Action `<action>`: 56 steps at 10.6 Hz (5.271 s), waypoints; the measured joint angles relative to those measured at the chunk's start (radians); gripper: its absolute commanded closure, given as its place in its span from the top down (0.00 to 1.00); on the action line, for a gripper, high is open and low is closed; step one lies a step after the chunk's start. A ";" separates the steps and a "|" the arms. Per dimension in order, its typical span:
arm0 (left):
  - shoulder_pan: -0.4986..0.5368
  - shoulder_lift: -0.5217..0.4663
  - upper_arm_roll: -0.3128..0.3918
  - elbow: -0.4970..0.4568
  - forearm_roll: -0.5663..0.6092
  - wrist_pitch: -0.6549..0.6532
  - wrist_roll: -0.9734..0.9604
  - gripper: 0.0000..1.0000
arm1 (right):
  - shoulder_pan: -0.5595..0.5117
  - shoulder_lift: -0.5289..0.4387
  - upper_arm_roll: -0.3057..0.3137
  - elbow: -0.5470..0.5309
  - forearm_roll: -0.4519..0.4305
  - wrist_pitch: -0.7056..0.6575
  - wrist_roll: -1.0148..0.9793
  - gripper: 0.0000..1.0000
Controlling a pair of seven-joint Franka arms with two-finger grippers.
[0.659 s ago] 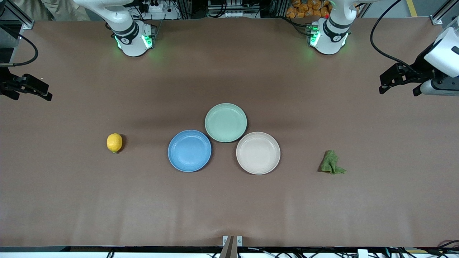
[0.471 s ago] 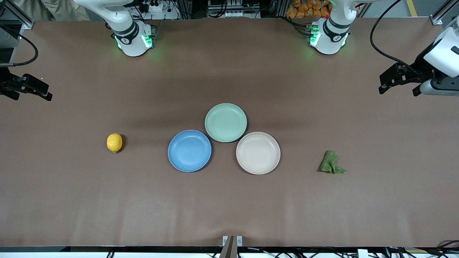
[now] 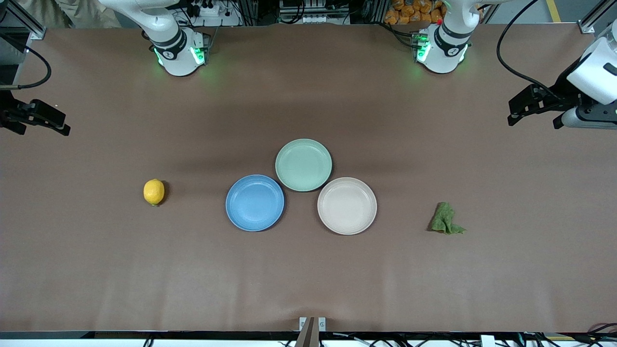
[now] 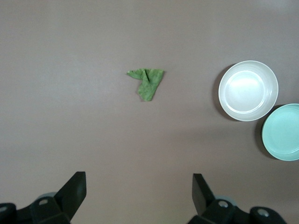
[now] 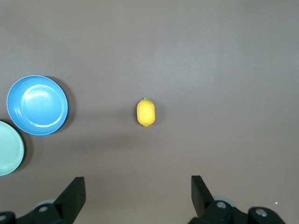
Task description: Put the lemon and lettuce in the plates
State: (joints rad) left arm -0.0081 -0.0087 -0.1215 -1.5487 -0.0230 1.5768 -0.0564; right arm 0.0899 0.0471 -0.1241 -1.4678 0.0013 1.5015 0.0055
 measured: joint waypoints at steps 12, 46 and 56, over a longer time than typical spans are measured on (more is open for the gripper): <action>-0.035 0.209 -0.004 -0.004 0.000 0.142 -0.158 1.00 | -0.005 0.059 -0.005 -0.016 -0.001 -0.021 0.000 1.00; -0.042 0.795 -0.002 0.042 0.105 0.656 -0.586 1.00 | -0.003 0.429 0.002 -0.625 0.063 1.063 0.000 1.00; -0.057 0.815 0.000 0.031 0.112 0.662 -0.586 1.00 | 0.001 0.448 0.003 -0.640 0.063 1.100 0.002 0.31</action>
State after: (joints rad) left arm -0.0650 0.8064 -0.1219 -1.5179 0.0886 2.2383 -0.6424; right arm 0.0907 0.4948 -0.1212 -2.1082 0.0643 2.6015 0.0078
